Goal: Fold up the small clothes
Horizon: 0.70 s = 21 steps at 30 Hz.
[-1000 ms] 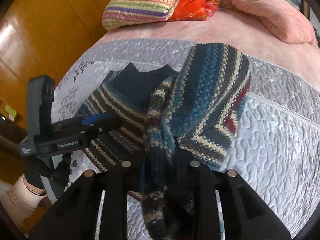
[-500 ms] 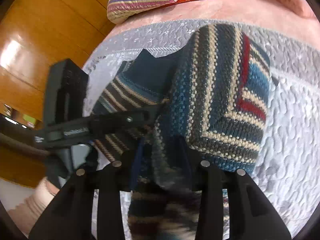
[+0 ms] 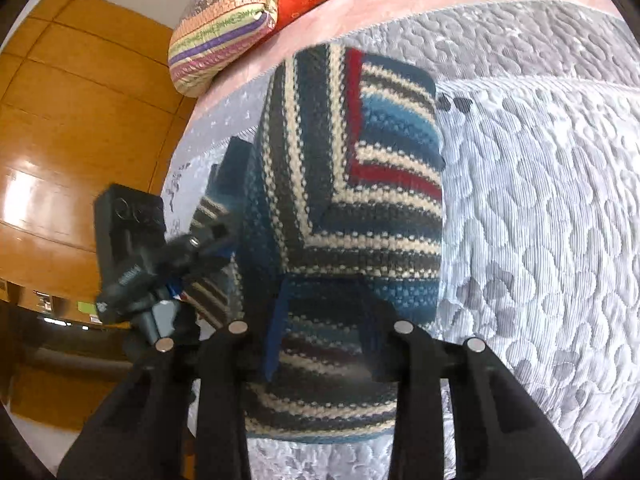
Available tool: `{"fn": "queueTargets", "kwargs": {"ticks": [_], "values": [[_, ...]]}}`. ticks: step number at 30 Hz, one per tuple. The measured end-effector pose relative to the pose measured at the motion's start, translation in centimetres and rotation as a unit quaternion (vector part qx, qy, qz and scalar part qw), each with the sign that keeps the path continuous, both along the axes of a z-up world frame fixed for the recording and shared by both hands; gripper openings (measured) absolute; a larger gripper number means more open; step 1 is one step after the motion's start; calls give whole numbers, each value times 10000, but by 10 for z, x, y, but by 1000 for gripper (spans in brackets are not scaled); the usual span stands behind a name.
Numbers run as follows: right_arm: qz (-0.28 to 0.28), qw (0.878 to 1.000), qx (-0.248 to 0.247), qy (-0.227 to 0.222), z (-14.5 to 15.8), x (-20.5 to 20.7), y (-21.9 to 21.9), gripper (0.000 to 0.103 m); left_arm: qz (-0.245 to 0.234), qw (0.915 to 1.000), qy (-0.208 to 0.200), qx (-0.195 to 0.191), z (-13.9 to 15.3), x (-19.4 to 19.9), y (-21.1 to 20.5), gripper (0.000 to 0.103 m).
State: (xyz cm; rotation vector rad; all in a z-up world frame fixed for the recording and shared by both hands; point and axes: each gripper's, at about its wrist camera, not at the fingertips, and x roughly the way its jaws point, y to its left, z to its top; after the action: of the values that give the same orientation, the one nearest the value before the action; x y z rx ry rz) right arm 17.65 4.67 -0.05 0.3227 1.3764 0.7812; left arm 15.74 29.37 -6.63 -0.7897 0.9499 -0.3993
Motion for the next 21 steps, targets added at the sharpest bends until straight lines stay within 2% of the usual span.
{"fn": "queueTargets", "kwargs": {"ticks": [8,9,13,14,15,16,18,21], "values": [[254,9996,122,-33,-17,-13,36,35,-142,9999,-37,-70,-2,9,-20,67],[262,9995,161,-43,-18,-13,39,35,-147,9999,5,22,-2,12,-26,70],[279,9995,157,-75,-19,-14,45,35,-221,9990,131,372,-7,17,-41,71],[289,9994,145,-88,-19,-14,46,35,-222,9987,147,434,-7,19,-44,68],[303,9994,125,-111,-18,-15,46,35,-187,9984,157,507,-8,21,-46,59],[324,9993,84,-150,-17,-16,48,35,-146,9979,197,604,-9,22,-48,55],[349,9992,37,-214,-14,-18,48,35,-118,9980,161,594,-7,23,-47,35],[310,9990,200,-265,-3,-23,37,39,-26,9972,33,749,2,20,-48,26]]}}
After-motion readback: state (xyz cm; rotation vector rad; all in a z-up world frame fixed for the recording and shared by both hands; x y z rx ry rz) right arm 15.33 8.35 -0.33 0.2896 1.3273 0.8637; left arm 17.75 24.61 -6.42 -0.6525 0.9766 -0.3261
